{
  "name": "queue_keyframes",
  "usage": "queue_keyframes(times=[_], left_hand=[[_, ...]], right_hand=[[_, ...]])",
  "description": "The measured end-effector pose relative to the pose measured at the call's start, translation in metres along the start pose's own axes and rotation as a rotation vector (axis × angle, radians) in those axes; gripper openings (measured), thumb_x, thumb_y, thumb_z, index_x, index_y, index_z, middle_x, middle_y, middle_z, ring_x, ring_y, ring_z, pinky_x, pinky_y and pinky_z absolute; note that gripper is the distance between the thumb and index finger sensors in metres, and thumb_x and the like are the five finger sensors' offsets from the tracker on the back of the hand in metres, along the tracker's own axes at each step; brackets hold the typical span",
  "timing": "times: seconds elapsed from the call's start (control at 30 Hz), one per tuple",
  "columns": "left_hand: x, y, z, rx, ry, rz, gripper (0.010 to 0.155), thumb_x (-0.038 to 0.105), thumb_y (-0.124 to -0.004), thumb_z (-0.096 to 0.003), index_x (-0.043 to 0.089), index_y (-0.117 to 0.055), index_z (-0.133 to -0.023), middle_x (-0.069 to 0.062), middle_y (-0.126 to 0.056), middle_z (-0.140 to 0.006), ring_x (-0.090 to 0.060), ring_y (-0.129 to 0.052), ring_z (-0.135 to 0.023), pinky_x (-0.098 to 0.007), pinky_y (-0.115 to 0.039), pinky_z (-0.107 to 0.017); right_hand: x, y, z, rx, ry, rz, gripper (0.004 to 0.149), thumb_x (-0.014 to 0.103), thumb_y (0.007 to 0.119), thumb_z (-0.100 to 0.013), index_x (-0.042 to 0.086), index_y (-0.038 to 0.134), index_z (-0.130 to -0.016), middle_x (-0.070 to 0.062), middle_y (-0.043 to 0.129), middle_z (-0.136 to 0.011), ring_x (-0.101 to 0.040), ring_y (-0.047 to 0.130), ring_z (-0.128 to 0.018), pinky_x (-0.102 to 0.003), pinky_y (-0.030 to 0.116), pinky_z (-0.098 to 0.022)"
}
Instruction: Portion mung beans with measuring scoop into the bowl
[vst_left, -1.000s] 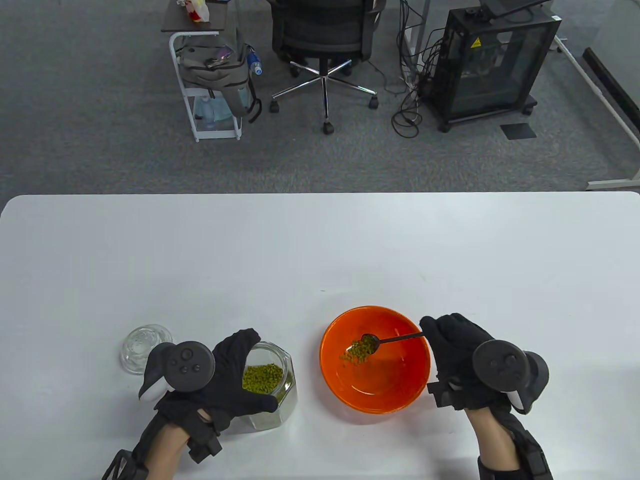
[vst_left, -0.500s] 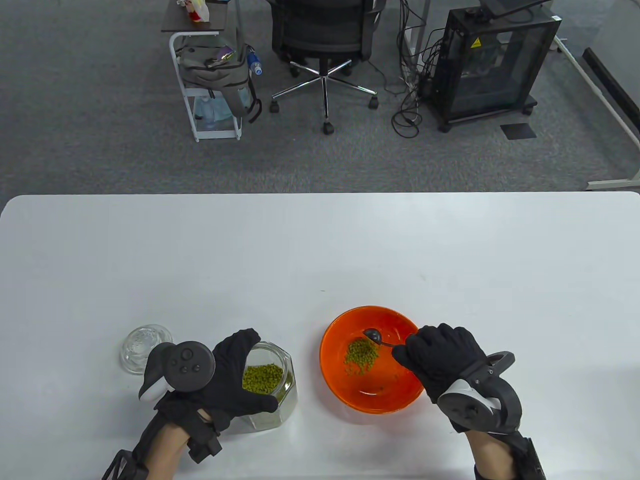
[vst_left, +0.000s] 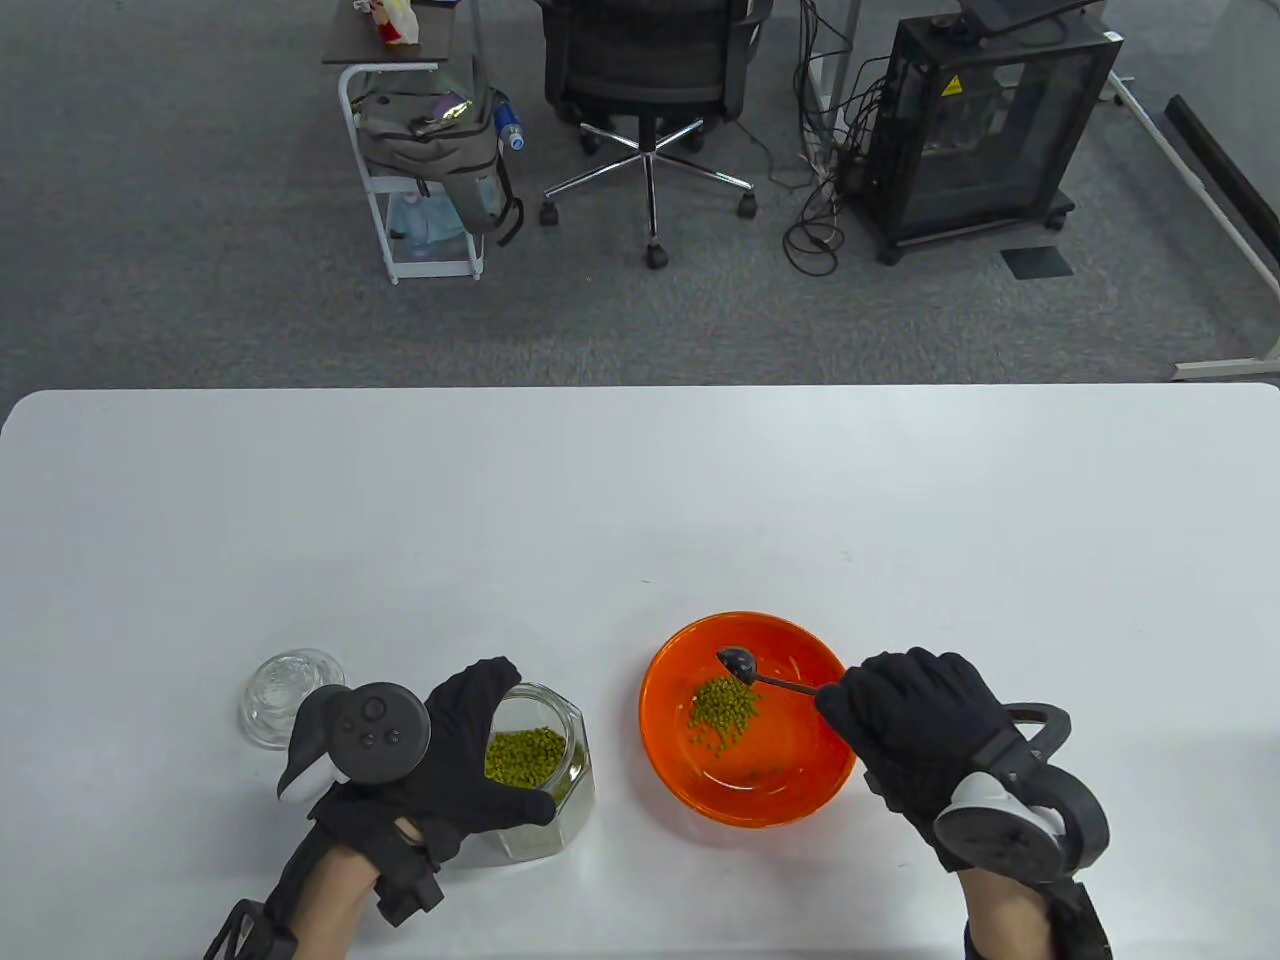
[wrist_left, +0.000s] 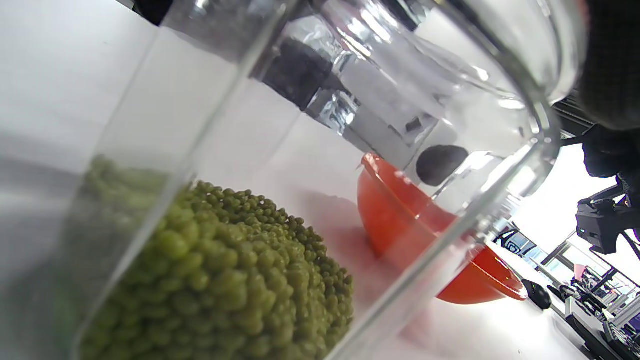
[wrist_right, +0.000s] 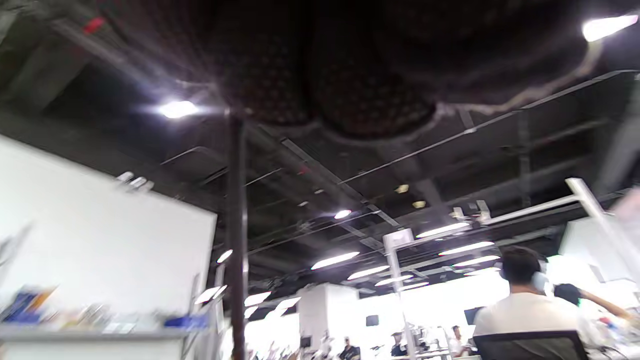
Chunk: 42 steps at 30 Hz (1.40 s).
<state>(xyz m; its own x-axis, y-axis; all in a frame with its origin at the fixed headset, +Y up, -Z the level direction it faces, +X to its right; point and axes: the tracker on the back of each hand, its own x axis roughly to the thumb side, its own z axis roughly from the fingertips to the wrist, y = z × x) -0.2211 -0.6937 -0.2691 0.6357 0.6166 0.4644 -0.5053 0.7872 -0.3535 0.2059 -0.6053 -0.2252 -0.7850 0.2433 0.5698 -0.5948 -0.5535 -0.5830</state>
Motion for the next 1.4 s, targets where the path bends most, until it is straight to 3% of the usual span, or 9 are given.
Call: queue_keyframes(times=[0.33, 0.63, 0.8, 1.1, 1.4], left_hand=[[0.0, 0.0, 0.0, 0.001, -0.001, 0.001, 0.127, 0.082, -0.089, -0.038, -0.001, -0.026, -0.11, -0.031, -0.036, -0.114, -0.062, -0.052, -0.103, -0.07, -0.056, -0.073], [0.0, 0.0, 0.0, 0.001, -0.002, 0.002, 0.127, 0.082, -0.089, -0.0378, -0.001, -0.026, -0.11, -0.031, -0.036, -0.114, -0.061, -0.052, -0.103, -0.07, -0.056, -0.073], [0.0, 0.0, 0.0, 0.002, -0.002, 0.002, 0.127, 0.082, -0.089, -0.0379, -0.001, -0.026, -0.109, -0.031, -0.036, -0.114, -0.061, -0.052, -0.103, -0.069, -0.056, -0.073], [0.0, 0.0, 0.0, 0.004, -0.004, 0.002, 0.127, 0.082, -0.09, -0.0376, -0.002, -0.027, -0.109, -0.031, -0.036, -0.114, -0.062, -0.052, -0.103, -0.069, -0.057, -0.073], [0.0, 0.0, 0.0, 0.004, -0.005, 0.002, 0.127, 0.082, -0.09, -0.0377, -0.002, -0.027, -0.109, -0.031, -0.036, -0.114, -0.062, -0.052, -0.103, -0.069, -0.057, -0.073]], right_hand=[[-0.023, -0.002, -0.003, -0.098, 0.335, -0.254, 0.041, 0.048, 0.083, -0.046, 0.011, 0.101, -0.046, -0.013, 0.103, -0.037, -0.021, 0.099, -0.012, -0.035, 0.087, -0.009], [-0.013, 0.015, -0.022, -0.03, 0.528, -0.512, 0.041, 0.048, 0.084, -0.047, 0.011, 0.101, -0.044, -0.012, 0.103, -0.035, -0.02, 0.099, -0.01, -0.034, 0.087, -0.008], [0.006, 0.03, -0.036, 0.04, 0.506, -0.571, 0.041, 0.048, 0.084, -0.047, 0.011, 0.101, -0.044, -0.012, 0.103, -0.035, -0.02, 0.099, -0.01, -0.034, 0.087, -0.008], [0.056, 0.063, -0.067, 0.169, 0.366, -0.469, 0.041, 0.048, 0.084, -0.047, 0.011, 0.101, -0.045, -0.012, 0.103, -0.036, -0.02, 0.099, -0.011, -0.034, 0.087, -0.008], [0.083, 0.093, -0.078, 0.277, 0.298, -0.376, 0.041, 0.048, 0.084, -0.047, 0.011, 0.101, -0.044, -0.012, 0.103, -0.036, -0.02, 0.099, -0.01, -0.034, 0.087, -0.008]])
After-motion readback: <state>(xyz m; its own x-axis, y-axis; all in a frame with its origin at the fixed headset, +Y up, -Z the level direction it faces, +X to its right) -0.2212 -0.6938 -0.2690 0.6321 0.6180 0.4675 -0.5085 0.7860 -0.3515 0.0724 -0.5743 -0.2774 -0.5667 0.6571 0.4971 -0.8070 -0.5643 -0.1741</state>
